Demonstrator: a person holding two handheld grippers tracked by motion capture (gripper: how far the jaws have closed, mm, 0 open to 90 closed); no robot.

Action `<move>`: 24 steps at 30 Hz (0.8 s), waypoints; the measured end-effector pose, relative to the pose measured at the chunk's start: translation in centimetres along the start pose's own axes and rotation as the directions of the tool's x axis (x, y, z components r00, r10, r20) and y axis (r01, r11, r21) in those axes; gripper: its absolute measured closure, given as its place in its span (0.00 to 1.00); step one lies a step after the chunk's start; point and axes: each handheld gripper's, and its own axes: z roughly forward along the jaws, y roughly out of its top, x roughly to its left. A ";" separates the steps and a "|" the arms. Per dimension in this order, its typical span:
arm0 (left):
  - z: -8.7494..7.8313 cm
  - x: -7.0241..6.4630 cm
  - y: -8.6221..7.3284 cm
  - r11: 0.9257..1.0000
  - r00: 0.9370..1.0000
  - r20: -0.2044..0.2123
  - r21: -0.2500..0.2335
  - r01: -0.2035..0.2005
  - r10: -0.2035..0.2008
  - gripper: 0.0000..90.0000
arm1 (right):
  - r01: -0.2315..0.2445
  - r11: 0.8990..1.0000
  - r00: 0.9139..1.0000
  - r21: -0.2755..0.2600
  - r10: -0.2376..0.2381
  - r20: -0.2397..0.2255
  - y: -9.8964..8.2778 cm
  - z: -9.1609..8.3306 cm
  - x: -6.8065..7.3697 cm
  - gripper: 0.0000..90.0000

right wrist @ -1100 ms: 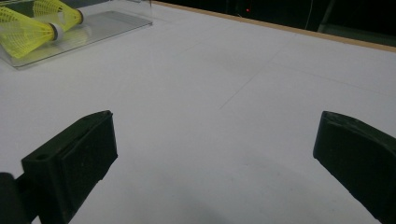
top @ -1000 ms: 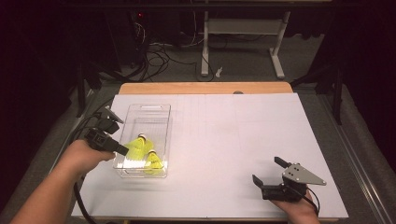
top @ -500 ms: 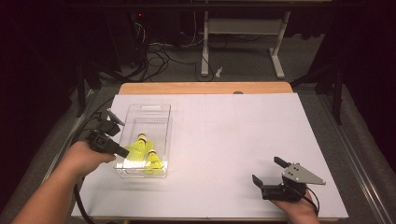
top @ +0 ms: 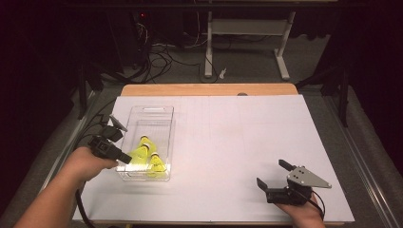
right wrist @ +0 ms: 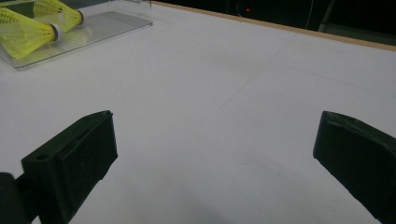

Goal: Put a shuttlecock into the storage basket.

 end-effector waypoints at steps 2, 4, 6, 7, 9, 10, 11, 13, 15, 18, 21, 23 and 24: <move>0.2 0.1 0.0 1.000 1.000 0.002 0.000 0.002 -0.002 0.99 | -0.001 1.000 1.000 0.000 0.001 0.000 0.0 0.0 0.0 0.00; 0.4 0.3 0.0 1.000 1.000 0.007 -0.001 0.001 -0.001 0.99 | -0.003 1.000 1.000 0.002 0.003 -0.001 0.0 0.0 0.0 0.00; 0.7 0.2 0.1 1.000 1.000 0.011 0.003 0.001 -0.001 0.99 | 0.000 1.000 1.000 -0.002 0.000 0.001 0.0 0.0 0.0 0.00; 0.8 0.1 0.2 1.000 1.000 0.014 0.007 -0.006 0.006 0.99 | -0.001 1.000 1.000 -0.005 0.001 0.002 0.0 -0.1 0.0 0.00; 1.0 0.1 0.3 1.000 1.000 0.012 0.016 -0.003 0.003 0.99 | -0.002 1.000 1.000 -0.005 0.002 0.004 0.0 -0.1 0.0 0.00; 1.2 0.1 0.4 1.000 1.000 0.007 0.025 -0.002 0.002 0.99 | -0.003 1.000 1.000 -0.003 0.003 0.005 0.0 -0.1 -0.1 0.00; 1.2 0.1 0.5 1.000 1.000 0.002 0.027 -0.002 0.002 0.99 | -0.004 1.000 1.000 -0.002 0.004 0.004 0.0 0.0 -0.1 0.00; 1.3 0.0 0.6 1.000 1.000 0.003 0.027 0.005 -0.005 0.99 | 0.001 1.000 1.000 0.002 -0.001 0.004 0.0 0.0 0.0 0.00; 1.3 0.2 0.6 1.000 1.000 0.002 0.023 0.008 -0.008 0.99 | 0.005 1.000 1.000 -0.002 -0.005 0.002 0.1 0.0 0.1 0.00; 1.4 0.5 0.4 0.999 1.000 -0.003 0.030 0.014 -0.014 0.99 | 0.000 1.000 1.000 -0.001 0.000 0.004 0.0 0.0 0.0 0.00; 1.8 1.1 0.4 1.000 1.000 -0.011 0.014 -0.015 0.015 0.99 | -0.002 1.000 1.000 -0.004 0.002 0.007 0.0 -0.1 -0.1 0.00; 2.1 1.1 0.3 1.000 1.000 -0.009 0.023 -0.019 0.019 0.99 | 0.000 1.000 1.000 -0.008 0.000 0.006 0.1 -0.2 -0.1 0.00; 2.2 1.2 0.3 0.999 1.000 -0.010 0.024 -0.022 0.022 0.99 | 0.000 1.000 1.000 -0.008 0.000 0.005 0.1 -0.2 -0.1 0.00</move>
